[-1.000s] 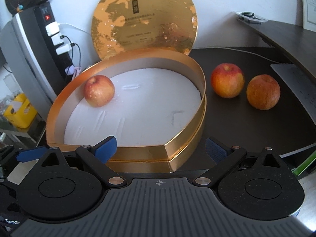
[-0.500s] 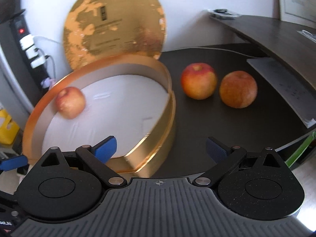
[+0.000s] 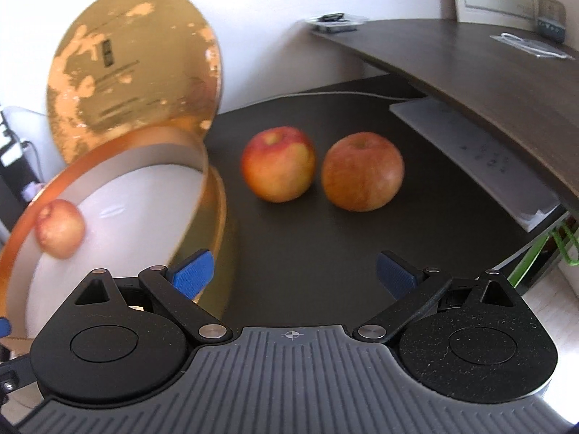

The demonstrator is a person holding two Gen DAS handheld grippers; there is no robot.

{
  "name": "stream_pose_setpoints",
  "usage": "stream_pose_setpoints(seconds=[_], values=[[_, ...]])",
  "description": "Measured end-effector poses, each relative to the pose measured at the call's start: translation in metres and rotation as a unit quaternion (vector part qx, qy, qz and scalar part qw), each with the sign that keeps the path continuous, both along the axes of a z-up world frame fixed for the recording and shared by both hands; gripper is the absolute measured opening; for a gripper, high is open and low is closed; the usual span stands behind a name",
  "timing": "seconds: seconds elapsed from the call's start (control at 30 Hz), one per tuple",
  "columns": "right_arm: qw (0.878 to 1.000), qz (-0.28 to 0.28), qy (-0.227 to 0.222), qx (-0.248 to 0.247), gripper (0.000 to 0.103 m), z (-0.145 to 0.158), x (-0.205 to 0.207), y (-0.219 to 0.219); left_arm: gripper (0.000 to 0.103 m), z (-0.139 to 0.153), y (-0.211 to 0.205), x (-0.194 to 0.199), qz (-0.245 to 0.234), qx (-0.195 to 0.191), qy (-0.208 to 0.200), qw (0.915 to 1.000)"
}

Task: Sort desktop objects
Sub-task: 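Move the right tool back to the apples and grasp another red apple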

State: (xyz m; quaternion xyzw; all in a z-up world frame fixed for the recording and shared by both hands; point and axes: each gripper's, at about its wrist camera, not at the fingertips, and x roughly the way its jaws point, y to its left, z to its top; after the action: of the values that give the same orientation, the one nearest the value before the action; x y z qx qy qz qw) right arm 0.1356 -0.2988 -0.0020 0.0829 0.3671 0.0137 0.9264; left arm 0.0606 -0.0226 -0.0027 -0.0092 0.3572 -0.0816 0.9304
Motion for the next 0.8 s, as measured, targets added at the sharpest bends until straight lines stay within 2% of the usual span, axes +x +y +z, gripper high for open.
stream_pose_setpoints(seconds=[0.23,0.53,0.8], values=[[1.0,-0.024,-0.015,0.0,0.099,-0.013,0.024,-0.025,0.102,-0.001,-0.008,0.014,-0.003,0.003,0.003,1.0],[0.997,-0.048,-0.061,-0.016,0.098,-0.036,0.066,-0.043,0.103,-0.005,-0.012,0.026,-0.004,0.006,0.012,0.9999],[0.997,-0.032,-0.062,-0.032,0.094,-0.052,0.095,-0.049,0.103,0.001,-0.02,0.028,-0.019,0.004,-0.003,0.9998]])
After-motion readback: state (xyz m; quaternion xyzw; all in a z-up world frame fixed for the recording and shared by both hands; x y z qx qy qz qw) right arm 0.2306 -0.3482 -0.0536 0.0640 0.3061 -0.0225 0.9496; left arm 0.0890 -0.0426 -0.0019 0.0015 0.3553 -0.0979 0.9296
